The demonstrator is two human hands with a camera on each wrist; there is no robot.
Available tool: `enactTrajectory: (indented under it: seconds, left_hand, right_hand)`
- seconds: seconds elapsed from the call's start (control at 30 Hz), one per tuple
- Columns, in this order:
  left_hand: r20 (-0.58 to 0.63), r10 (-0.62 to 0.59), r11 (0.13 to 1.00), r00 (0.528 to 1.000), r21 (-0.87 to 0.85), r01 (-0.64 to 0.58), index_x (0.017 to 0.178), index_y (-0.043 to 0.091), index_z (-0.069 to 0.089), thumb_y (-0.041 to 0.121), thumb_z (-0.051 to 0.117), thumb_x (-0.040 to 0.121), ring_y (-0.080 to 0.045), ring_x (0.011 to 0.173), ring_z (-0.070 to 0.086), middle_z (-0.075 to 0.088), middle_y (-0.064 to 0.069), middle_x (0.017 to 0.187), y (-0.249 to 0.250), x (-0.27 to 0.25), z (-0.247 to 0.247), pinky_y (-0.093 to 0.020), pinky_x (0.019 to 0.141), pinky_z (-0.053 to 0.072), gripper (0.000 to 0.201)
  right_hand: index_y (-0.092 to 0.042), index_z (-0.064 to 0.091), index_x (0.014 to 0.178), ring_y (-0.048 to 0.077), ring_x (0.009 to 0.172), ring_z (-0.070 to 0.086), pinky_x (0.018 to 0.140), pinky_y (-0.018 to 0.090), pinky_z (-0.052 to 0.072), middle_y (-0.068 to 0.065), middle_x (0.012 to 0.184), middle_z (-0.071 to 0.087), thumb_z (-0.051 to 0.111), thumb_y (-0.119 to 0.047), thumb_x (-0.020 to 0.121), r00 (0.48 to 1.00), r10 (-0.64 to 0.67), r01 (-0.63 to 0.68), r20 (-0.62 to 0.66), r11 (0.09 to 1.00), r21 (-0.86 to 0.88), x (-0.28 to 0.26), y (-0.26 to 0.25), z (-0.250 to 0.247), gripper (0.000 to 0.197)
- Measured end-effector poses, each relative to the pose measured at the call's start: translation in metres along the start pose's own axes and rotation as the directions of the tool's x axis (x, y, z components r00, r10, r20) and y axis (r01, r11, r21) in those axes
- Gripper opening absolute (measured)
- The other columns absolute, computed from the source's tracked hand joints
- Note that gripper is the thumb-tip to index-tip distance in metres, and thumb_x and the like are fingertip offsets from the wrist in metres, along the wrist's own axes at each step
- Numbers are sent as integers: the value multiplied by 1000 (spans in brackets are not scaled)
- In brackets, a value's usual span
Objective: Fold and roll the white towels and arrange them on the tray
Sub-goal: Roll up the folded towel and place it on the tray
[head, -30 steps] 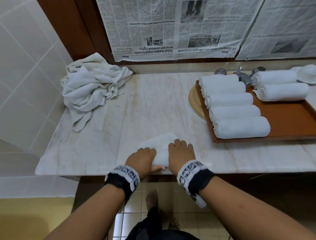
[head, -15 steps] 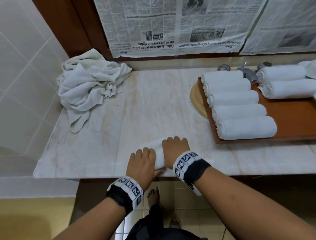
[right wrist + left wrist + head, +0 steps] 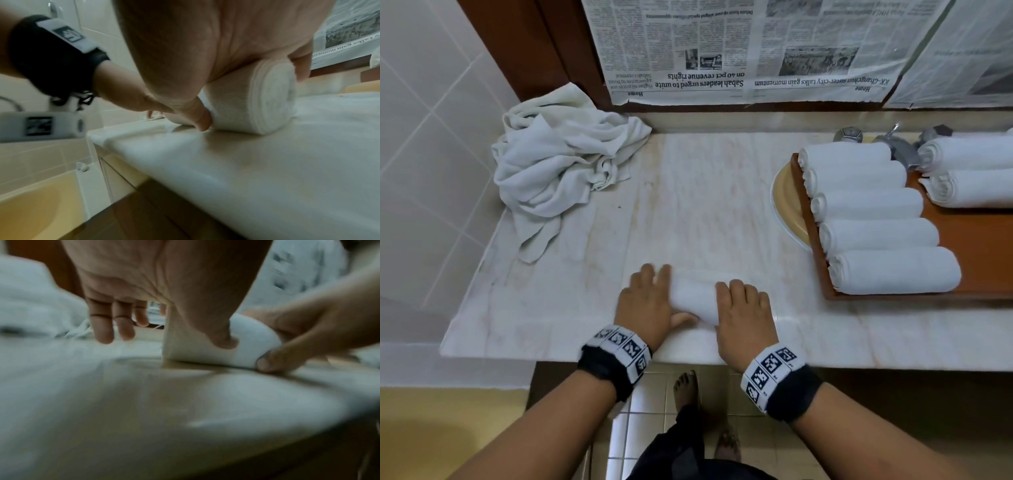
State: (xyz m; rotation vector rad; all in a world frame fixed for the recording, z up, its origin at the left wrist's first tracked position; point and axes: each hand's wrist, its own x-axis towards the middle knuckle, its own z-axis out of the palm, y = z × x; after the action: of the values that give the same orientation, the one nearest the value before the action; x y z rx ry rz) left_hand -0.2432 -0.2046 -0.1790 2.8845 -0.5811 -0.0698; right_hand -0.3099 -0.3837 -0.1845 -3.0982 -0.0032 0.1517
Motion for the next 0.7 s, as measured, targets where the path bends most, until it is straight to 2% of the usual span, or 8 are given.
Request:
enactTrajectory:
  seconds: [0.07, 0.13, 0.23, 0.3, 0.4, 0.53, 0.63, 0.7]
  left_hand:
    - [136, -342, 882, 930, -296, 368, 129, 9, 37, 72, 70, 68, -30, 103, 57, 50, -11, 120, 1, -7, -1, -39, 80, 51, 94]
    - [338, -430, 698, 837, -463, 546, 110, 7, 44, 67, 64, 78, -29, 93, 65, 63, -11, 101, 6, -8, -3, -36, 76, 51, 72]
    - [498, -219, 517, 839, -670, 532, 79, 5, 64, 62, 58, 88, -24, 70, 71, 71, -18, 76, 24, 3, -6, -45, 72, 57, 58]
    - [514, -136, 376, 847, -764, 524, 96, 11, 71, 68, 59, 84, -17, 84, 73, 76, -9, 90, 31, 15, 0, -45, 81, 59, 60]
    - [564, -211, 120, 798, -795, 594, 112, 13, 68, 78, 68, 69, -21, 97, 71, 75, -6, 105, 32, 34, 3, -43, 89, 56, 78]
    - [633, -151, -338, 760, -755, 562, 115, -4, 64, 37, 77, 82, -34, 104, 69, 71, -22, 110, 27, 54, -11, -49, 93, 54, 54]
    - [622, -211, -475, 754, -740, 476, 113, -3, 65, 29, 87, 72, -36, 96, 69, 68, -25, 108, 14, 76, -26, -50, 86, 56, 57]
    - [595, -199, -503, 779, -744, 439, 106, 0, 69, 28, 89, 67, -32, 92, 68, 68, -23, 105, 12, 91, -38, -50, 87, 55, 52]
  right_hand:
    - [-11, 50, 124, 28, 88, 49, 77, 42, 41, 8, 107, 50, 78, -27, 62, 999, 48, -48, 15, 999, 12, 9, 0, -4, 70]
    - [-11, 49, 125, 28, 90, 50, 77, 41, 40, 8, 109, 49, 74, -32, 71, 996, 77, -79, 46, 996, 33, 18, 0, -10, 63]
    - [-12, 39, 134, 29, 103, 48, 84, 41, 39, 8, 122, 43, 60, -41, 86, 992, 66, -75, 103, 994, 84, 31, 0, -18, 59]
    - [-13, 37, 133, 29, 109, 47, 88, 40, 40, 7, 125, 41, 55, -42, 90, 985, 60, -95, 159, 971, 220, 40, -1, -25, 56]
    - [-15, 44, 128, 28, 107, 51, 89, 43, 46, 6, 122, 45, 55, -42, 90, 971, 39, -144, 236, 883, 446, 55, -3, -32, 48]
    - [-14, 54, 116, 22, 96, 59, 84, 45, 51, 4, 110, 54, 59, -37, 86, 952, -82, -138, 294, 742, 656, 73, 0, -40, 38]
    - [-11, 60, 101, 22, 83, 64, 76, 44, 53, 8, 94, 65, 57, -33, 75, 914, -165, -227, 372, 551, 803, 80, -3, -59, 35]
    - [-13, 60, 106, 23, 90, 64, 78, 41, 52, 8, 100, 67, 57, -34, 73, 897, -188, -273, 400, 478, 835, 87, 2, -71, 40]
